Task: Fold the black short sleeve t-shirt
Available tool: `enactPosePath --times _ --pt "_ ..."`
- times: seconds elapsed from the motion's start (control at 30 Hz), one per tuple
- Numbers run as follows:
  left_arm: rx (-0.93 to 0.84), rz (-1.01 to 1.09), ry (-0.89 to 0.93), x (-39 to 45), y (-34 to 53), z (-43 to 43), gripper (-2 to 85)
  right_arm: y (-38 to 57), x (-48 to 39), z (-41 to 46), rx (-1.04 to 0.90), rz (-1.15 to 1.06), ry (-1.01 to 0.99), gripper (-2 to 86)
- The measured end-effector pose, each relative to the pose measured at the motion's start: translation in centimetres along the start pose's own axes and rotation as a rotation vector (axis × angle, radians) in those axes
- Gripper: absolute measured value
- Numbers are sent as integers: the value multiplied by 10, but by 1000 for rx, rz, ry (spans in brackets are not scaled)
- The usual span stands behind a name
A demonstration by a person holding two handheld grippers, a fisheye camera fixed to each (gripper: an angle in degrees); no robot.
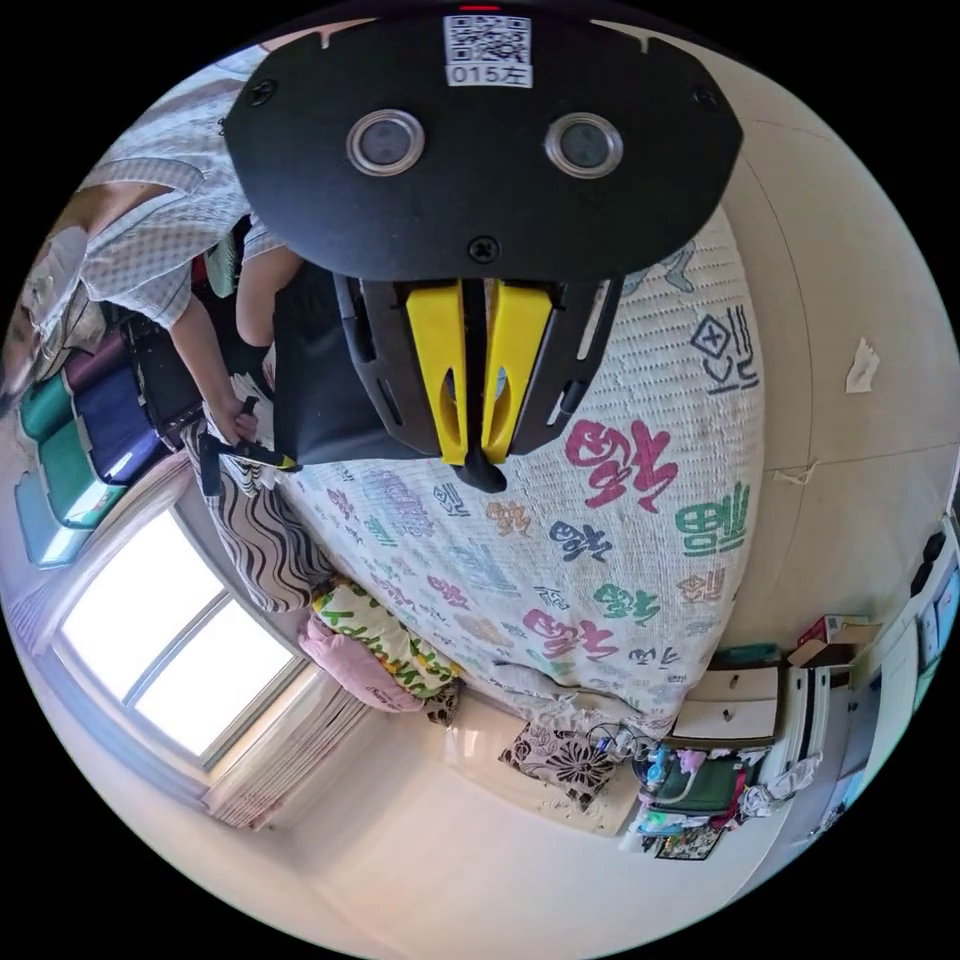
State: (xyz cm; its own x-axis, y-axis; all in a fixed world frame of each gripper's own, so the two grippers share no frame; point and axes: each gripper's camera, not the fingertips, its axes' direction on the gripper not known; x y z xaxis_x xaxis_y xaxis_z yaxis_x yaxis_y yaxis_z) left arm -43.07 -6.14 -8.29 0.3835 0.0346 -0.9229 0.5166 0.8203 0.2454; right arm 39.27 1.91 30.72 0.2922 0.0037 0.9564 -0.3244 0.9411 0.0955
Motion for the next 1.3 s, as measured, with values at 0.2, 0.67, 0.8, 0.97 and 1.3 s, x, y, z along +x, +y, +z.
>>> enactPosePath --times 0.2,0.67,0.8,0.97,1.3 --pt "-61 -125 -64 -34 0 50 12 -16 17 57 -63 142 23 -9" --pt "-82 182 -141 38 71 -26 125 71 -45 15 -5 -173 18 60" --pt "-130 431 -93 127 149 -37 111 146 -117 15 -14 -431 -115 77" --pt "-202 508 -30 168 191 2 107 180 -167 73 -173 -508 -62 82" --pt "-179 462 -34 159 215 8 24 192 -192 95 -130 -407 10 -8"
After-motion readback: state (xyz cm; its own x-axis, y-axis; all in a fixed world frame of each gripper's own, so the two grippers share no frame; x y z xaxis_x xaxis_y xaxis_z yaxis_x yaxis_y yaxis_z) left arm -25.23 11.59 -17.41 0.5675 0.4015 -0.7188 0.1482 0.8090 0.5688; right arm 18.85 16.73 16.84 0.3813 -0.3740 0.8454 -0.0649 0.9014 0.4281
